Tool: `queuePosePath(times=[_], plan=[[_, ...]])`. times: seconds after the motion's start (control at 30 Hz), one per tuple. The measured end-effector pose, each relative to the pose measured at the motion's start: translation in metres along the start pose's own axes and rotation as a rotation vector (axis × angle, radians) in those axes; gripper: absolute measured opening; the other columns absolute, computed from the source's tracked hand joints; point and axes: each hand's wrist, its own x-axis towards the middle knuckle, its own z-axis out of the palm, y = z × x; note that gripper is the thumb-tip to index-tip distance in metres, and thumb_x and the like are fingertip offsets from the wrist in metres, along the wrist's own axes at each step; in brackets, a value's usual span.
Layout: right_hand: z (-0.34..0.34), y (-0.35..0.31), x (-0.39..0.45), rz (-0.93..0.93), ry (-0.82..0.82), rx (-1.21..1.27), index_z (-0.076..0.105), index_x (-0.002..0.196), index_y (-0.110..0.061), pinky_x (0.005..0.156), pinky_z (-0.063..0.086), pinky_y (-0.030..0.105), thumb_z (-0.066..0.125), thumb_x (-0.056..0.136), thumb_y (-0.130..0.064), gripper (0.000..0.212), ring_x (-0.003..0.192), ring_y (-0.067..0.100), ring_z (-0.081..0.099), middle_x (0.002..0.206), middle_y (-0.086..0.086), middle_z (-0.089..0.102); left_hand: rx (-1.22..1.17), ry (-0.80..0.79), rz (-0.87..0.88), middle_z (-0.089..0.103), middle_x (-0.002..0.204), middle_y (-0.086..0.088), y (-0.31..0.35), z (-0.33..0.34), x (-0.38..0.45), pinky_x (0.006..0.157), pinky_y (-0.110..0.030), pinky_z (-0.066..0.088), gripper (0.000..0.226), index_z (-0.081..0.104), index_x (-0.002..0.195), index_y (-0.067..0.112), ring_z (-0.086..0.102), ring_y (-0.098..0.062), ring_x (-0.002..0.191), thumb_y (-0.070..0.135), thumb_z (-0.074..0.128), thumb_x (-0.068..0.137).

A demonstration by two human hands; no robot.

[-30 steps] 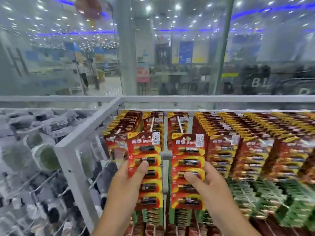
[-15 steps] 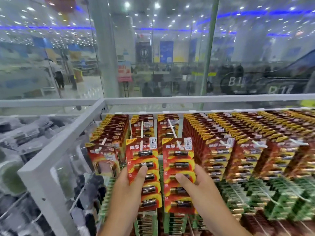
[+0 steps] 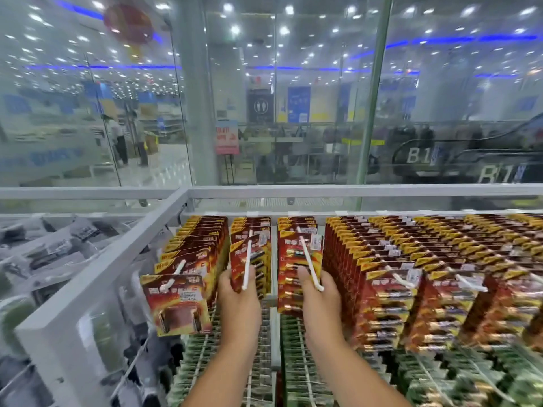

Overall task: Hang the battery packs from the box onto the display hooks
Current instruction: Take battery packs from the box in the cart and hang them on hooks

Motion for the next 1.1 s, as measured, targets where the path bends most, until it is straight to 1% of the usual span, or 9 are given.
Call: queuePosePath(times=[0.1, 0.23, 0.33, 0.5, 0.6, 0.67, 0.73, 0.9, 1.1], plan=[[0.005, 0.002, 0.021, 0.026, 0.022, 0.009, 0.065, 0.131, -0.021, 0.091, 0.055, 0.030, 0.067, 0.101, -0.037, 0.034, 0.115, 0.011, 0.067, 0.123, -0.003, 0.071, 0.009, 0.055, -0.009, 0.064, 0.117, 0.002, -0.005, 0.007, 0.015, 0.083, -0.037, 0.046, 0.044, 0.050, 0.136, 0.026, 0.060, -0.015, 0.096, 0.049, 0.062, 0.100], [0.009, 0.004, 0.038, 0.043, 0.028, 0.007, 0.062, 0.117, -0.022, 0.056, 0.046, 0.006, 0.065, 0.104, -0.026, 0.015, 0.078, -0.007, 0.065, 0.103, -0.009, 0.069, 0.042, 0.098, -0.038, 0.065, 0.115, -0.008, -0.011, 0.011, 0.030, 0.065, -0.032, 0.044, 0.039, 0.047, 0.127, 0.025, 0.062, -0.021, 0.089, 0.043, 0.067, 0.098], [0.015, 0.005, 0.040, 0.044, 0.059, -0.017, 0.059, 0.132, -0.021, 0.067, 0.044, 0.017, 0.071, 0.099, -0.035, 0.038, 0.096, 0.001, 0.060, 0.121, -0.002, 0.066, 0.097, 0.097, -0.062, 0.065, 0.114, -0.009, -0.011, 0.012, 0.035, 0.062, -0.031, 0.043, 0.035, 0.046, 0.127, 0.026, 0.062, -0.021, 0.084, 0.039, 0.066, 0.100], [0.016, 0.010, 0.033, 0.004, 0.099, -0.069, 0.059, 0.131, -0.024, 0.073, 0.046, 0.024, 0.069, 0.098, -0.044, 0.040, 0.105, 0.011, 0.062, 0.122, -0.006, 0.065, 0.116, 0.091, -0.020, 0.064, 0.115, -0.002, -0.007, 0.007, 0.024, 0.058, -0.027, 0.041, 0.038, 0.045, 0.136, 0.025, 0.058, -0.012, 0.079, 0.038, 0.061, 0.103], [0.016, 0.013, 0.026, 0.022, 0.093, -0.171, 0.050, 0.146, -0.025, 0.098, 0.048, 0.035, 0.070, 0.097, -0.046, 0.057, 0.127, 0.020, 0.055, 0.141, -0.005, 0.054, 0.243, 0.001, 0.012, 0.046, 0.147, 0.003, -0.012, 0.000, 0.009, 0.093, -0.039, 0.053, 0.069, 0.029, 0.156, 0.029, 0.056, -0.025, 0.125, 0.053, 0.059, 0.099], [0.014, 0.017, 0.017, 0.053, 0.068, -0.248, 0.037, 0.158, -0.030, 0.114, 0.043, 0.045, 0.070, 0.093, -0.053, 0.076, 0.145, 0.025, 0.043, 0.161, 0.000, 0.040, 0.380, -0.083, 0.057, 0.023, 0.169, 0.001, -0.025, -0.007, -0.003, 0.120, -0.049, 0.037, 0.090, 0.014, 0.164, 0.029, 0.025, -0.027, 0.155, 0.063, 0.059, 0.094], [0.009, 0.018, -0.001, 0.071, 0.026, -0.279, 0.024, 0.163, -0.035, 0.121, 0.036, 0.051, 0.068, 0.096, -0.052, 0.082, 0.153, 0.025, 0.032, 0.169, -0.003, 0.027, 0.424, -0.162, 0.074, 0.014, 0.171, 0.002, -0.039, -0.019, -0.016, 0.124, -0.050, 0.031, 0.090, 0.016, 0.163, 0.031, 0.015, -0.024, 0.159, 0.063, 0.061, 0.093], [-0.016, 0.018, -0.050, 0.028, -0.003, -0.269, 0.042, 0.147, -0.042, 0.107, 0.043, 0.035, 0.068, 0.099, -0.043, 0.055, 0.130, 0.009, 0.049, 0.144, -0.014, 0.049, 0.317, -0.318, 0.003, 0.045, 0.143, 0.014, -0.056, -0.056, -0.034, 0.088, -0.023, 0.048, 0.058, 0.042, 0.146, 0.041, 0.052, 0.000, 0.119, 0.056, 0.065, 0.095], [-0.054, 0.021, -0.093, 0.086, 0.011, -0.231, 0.052, 0.138, -0.038, 0.093, 0.046, 0.024, 0.067, 0.099, -0.043, 0.041, 0.118, -0.001, 0.056, 0.130, -0.018, 0.057, 0.252, -0.451, -0.021, 0.049, 0.134, 0.025, -0.054, -0.071, -0.054, 0.066, -0.009, 0.039, 0.041, 0.048, 0.133, 0.048, 0.050, 0.016, 0.103, 0.054, 0.064, 0.096]])
